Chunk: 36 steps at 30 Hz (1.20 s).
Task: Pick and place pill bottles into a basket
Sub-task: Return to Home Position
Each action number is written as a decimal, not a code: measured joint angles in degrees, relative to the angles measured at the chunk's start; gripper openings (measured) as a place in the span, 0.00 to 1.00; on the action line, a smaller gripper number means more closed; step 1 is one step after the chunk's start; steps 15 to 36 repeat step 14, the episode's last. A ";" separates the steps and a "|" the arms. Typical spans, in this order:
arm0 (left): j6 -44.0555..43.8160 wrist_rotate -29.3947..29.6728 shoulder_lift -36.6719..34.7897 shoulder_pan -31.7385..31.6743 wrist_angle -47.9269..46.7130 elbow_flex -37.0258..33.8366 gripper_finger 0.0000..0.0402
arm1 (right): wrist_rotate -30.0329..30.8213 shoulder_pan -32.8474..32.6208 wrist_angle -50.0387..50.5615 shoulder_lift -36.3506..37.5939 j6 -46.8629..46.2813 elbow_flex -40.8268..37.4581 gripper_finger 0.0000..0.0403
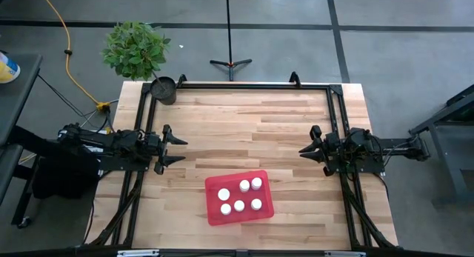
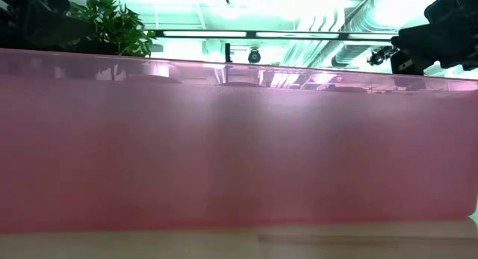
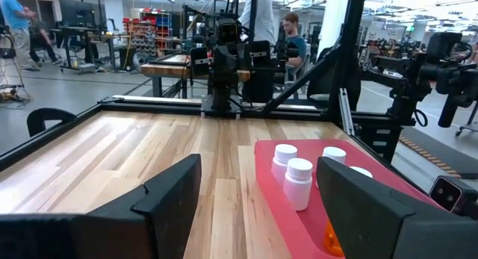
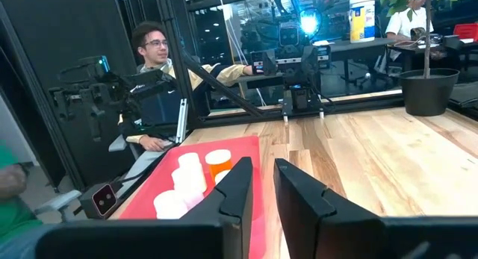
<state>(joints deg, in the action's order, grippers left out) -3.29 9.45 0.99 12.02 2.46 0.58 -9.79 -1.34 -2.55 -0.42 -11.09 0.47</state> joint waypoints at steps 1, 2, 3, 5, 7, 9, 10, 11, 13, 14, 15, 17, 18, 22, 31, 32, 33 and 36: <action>0.00 0.00 0.00 0.00 0.00 0.00 0.74 | 0.00 0.00 0.00 0.01 0.00 0.00 0.12; 0.00 0.00 0.00 0.00 0.00 0.00 0.74 | 0.01 0.00 0.00 -0.01 0.00 0.00 0.13; 0.00 0.00 0.00 0.01 0.00 0.00 0.74 | -0.01 0.00 0.00 0.01 0.00 0.00 0.13; 0.00 0.00 0.00 -0.01 0.00 0.00 0.74 | -0.01 0.00 0.02 0.01 0.00 0.00 0.13; 0.00 0.00 0.00 0.01 0.00 0.00 0.74 | -0.01 0.00 0.00 0.00 0.00 0.00 0.13; 0.00 0.00 0.00 0.00 0.00 0.00 0.74 | -0.01 0.00 0.00 0.01 0.00 0.00 0.12; 0.00 0.00 0.00 0.01 0.00 0.00 0.74 | 0.01 0.00 0.02 0.01 0.00 0.00 0.12; 0.00 0.00 0.00 0.00 0.00 0.00 0.74 | -0.01 0.00 0.02 0.01 0.00 0.00 0.12; 0.00 0.00 0.00 0.00 0.00 0.00 0.74 | 0.01 0.00 0.02 0.01 0.00 0.00 0.11; 0.00 0.00 0.00 -0.01 0.00 0.00 0.74 | -0.01 0.00 0.01 0.01 0.00 0.00 0.12; 0.00 0.00 0.00 -0.01 0.00 0.00 0.74 | -0.01 0.00 0.01 0.01 0.00 0.00 0.12; 0.00 0.00 0.00 -0.01 0.00 0.00 0.74 | -0.01 0.00 0.01 0.01 0.00 0.00 0.12; 0.00 0.00 0.00 -0.01 0.00 0.00 0.74 | -0.01 0.00 0.01 0.01 0.00 0.00 0.12; 0.00 0.00 0.00 -0.01 0.00 0.00 0.74 | -0.01 0.00 0.01 0.01 0.00 0.00 0.12; 0.00 0.00 0.00 -0.01 0.00 0.00 0.74 | -0.01 0.00 0.01 0.01 0.00 0.00 0.12; 0.00 0.00 0.00 -0.01 0.00 0.00 0.74 | -0.01 0.00 0.01 0.01 0.00 0.00 0.12; 0.00 0.00 0.00 -0.01 0.00 0.00 0.74 | -0.01 0.00 0.01 0.01 0.00 0.00 0.12; 0.00 0.00 0.00 -0.01 0.00 0.00 0.74 | -0.01 0.00 0.01 0.01 0.00 0.00 0.12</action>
